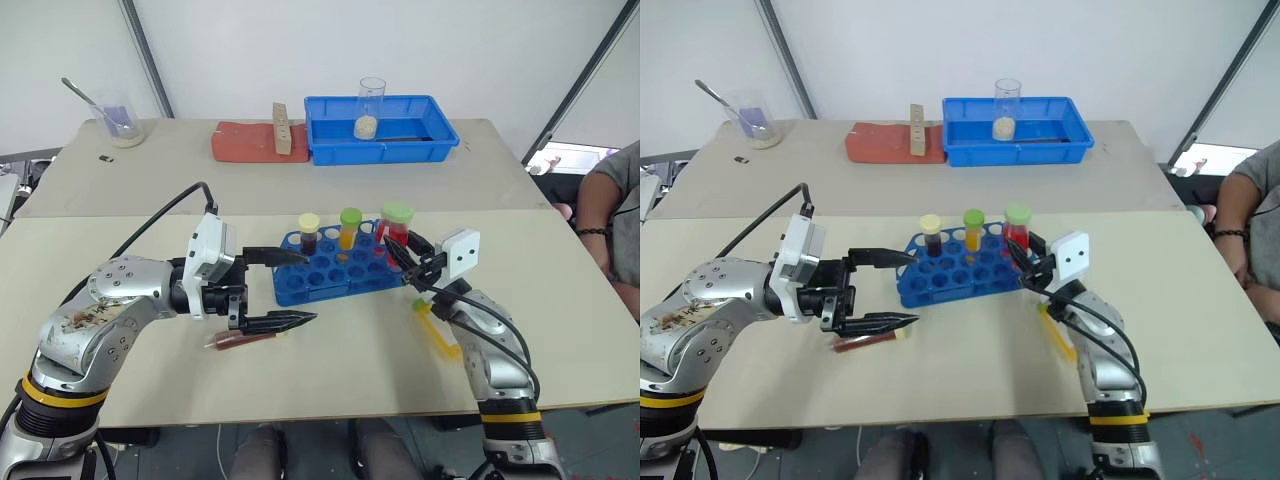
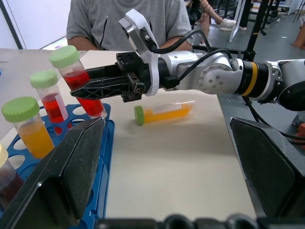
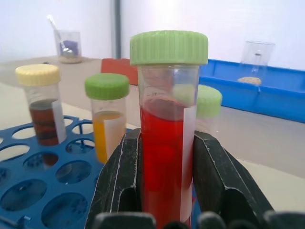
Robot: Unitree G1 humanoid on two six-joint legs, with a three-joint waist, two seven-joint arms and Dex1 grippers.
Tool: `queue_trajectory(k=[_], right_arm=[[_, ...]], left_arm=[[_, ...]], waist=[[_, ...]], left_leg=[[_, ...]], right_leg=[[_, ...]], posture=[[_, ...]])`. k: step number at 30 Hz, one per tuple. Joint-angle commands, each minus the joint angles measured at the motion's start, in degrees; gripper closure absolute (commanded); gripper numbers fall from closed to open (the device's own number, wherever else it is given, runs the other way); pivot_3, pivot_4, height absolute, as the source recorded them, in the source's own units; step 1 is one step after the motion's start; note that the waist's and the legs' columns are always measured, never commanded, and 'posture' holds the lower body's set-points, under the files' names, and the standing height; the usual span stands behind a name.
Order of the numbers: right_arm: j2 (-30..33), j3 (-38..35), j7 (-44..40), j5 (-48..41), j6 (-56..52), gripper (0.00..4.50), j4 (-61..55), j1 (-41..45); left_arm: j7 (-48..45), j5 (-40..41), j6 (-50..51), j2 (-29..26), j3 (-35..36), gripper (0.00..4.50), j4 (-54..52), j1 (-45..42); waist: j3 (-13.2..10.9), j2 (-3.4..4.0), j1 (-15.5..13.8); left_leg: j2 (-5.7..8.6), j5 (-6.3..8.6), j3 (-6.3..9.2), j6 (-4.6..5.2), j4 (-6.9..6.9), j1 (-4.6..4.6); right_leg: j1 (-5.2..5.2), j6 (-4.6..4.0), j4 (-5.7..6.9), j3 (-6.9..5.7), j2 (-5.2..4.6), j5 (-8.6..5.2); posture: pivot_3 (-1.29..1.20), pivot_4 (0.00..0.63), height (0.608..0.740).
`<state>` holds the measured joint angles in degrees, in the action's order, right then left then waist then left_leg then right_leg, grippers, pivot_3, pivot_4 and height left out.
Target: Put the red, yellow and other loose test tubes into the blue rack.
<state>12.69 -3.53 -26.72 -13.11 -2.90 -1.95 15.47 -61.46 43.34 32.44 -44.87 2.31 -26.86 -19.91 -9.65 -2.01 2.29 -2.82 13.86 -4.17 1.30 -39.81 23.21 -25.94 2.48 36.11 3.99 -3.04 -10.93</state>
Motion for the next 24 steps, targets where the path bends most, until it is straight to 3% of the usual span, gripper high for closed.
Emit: queue_trajectory(k=[1,13,15,22,24], right_arm=[[-1.24,-2.1,2.03,-1.94,1.17,3.49,-0.46,0.46],[-2.17,-1.73,1.65,-3.32,1.77,3.49,-2.45,-2.7],[-1.58,-1.87,0.96,-3.68,1.55,2.45,-2.78,-3.21],[3.82,-2.15,-2.23,-3.53,-1.01,0.1,-5.78,-5.17],[6.66,-2.61,-3.26,-3.87,-3.3,0.04,-7.91,-6.42]], left_arm=[[-0.26,0.3,-0.59,-0.4,1.08,0.0,-1.36,-1.1],[-0.95,-1.82,-1.89,-0.67,0.56,0.0,-2.37,-0.06],[-0.95,-1.93,-1.95,-0.63,0.51,0.0,-2.32,-0.07],[-0.49,-2.94,-2.54,-0.21,0.07,0.0,-2.33,0.32],[-0.28,-3.56,-2.78,-0.21,-0.16,0.0,-2.56,0.6]], waist=[[0.0,0.0,0.18],[0.0,0.0,0.21],[0.0,0.0,0.15],[0.0,0.0,0.16],[0.0,0.0,0.16]], left_leg=[[0.0,0.0,0.01,0.0,0.0,0.0],[0.0,0.0,0.03,0.0,0.06,0.0],[0.0,0.0,0.04,0.0,0.09,0.0],[0.0,0.0,0.04,0.0,0.09,0.01],[0.01,0.0,0.04,0.0,0.08,0.01]], right_leg=[[0.0,0.0,0.0,0.0,0.0,0.0],[0.0,0.01,-0.02,-0.01,0.0,-0.01],[0.0,0.01,-0.02,-0.02,0.0,-0.01],[-0.01,0.01,-0.03,-0.02,0.0,-0.03],[-0.01,-0.03,-0.03,-0.02,-0.01,-0.05]], posture=[[0.0,0.15,0.729],[0.0,0.15,0.729],[0.0,0.15,0.729],[0.0,0.15,0.729],[0.0,0.15,0.729]])
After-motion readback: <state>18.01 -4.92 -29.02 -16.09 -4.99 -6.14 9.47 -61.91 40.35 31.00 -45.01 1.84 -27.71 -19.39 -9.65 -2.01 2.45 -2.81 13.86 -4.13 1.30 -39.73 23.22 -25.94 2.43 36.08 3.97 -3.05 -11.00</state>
